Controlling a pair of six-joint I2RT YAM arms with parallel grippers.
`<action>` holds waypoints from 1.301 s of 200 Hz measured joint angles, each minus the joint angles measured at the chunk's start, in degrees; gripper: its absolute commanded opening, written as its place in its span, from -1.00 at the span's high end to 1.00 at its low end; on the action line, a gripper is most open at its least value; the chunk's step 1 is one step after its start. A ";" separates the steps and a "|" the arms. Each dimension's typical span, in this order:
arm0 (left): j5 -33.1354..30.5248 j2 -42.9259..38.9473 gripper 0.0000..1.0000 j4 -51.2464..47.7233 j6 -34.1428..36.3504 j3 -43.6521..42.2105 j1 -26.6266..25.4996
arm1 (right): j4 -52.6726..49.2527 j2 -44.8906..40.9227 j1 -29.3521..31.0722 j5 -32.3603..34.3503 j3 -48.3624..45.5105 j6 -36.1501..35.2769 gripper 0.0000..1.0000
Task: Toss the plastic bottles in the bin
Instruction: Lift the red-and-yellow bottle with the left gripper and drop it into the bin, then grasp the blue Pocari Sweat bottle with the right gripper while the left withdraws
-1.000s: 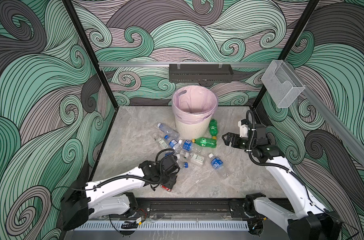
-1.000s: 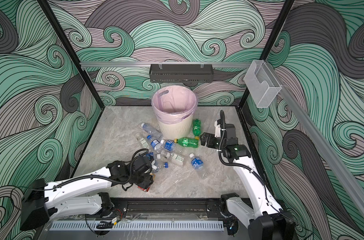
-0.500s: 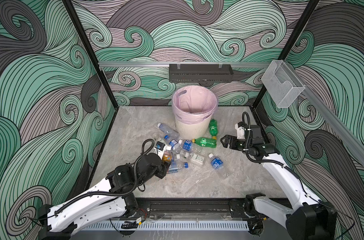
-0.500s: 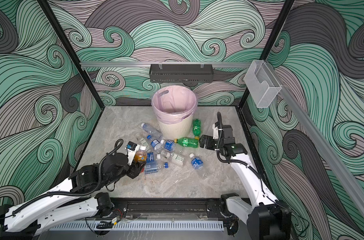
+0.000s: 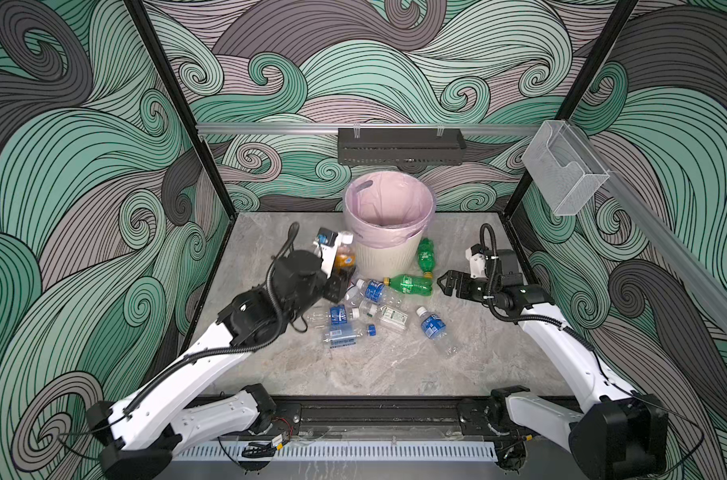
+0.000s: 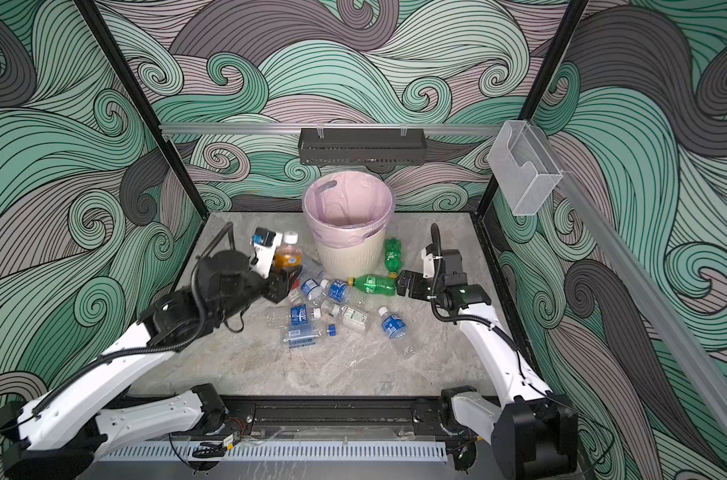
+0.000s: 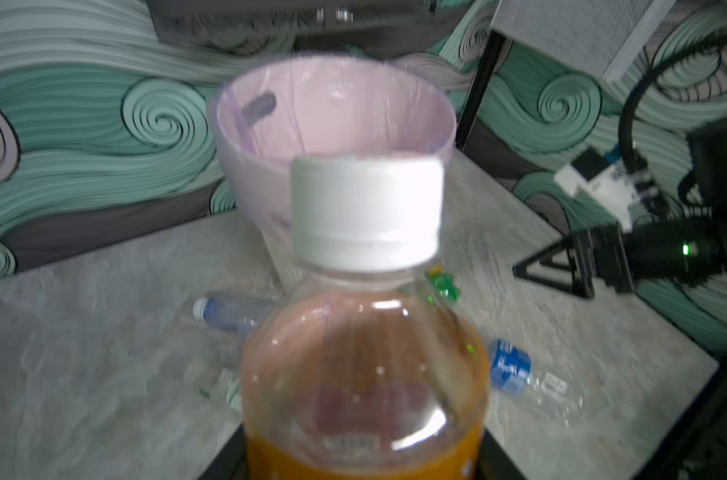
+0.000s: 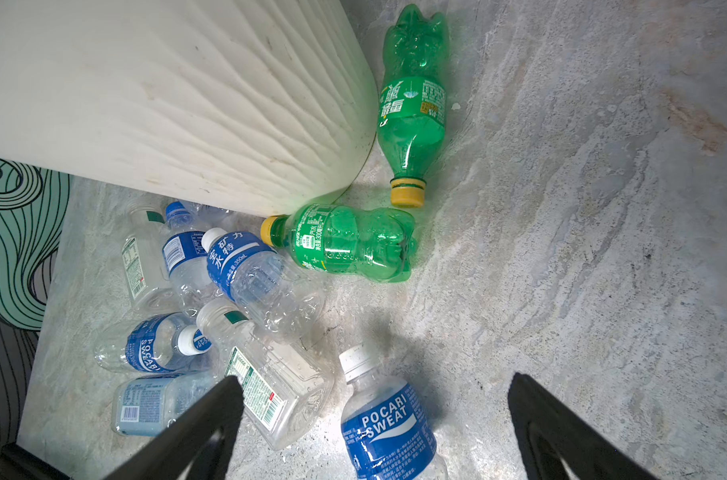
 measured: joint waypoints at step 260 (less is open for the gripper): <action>1.20 -15.28 -0.97 -9.16 -7.82 -25.22 11.15 | -12.22 8.59 7.96 -6.45 -2.80 0.96 -0.59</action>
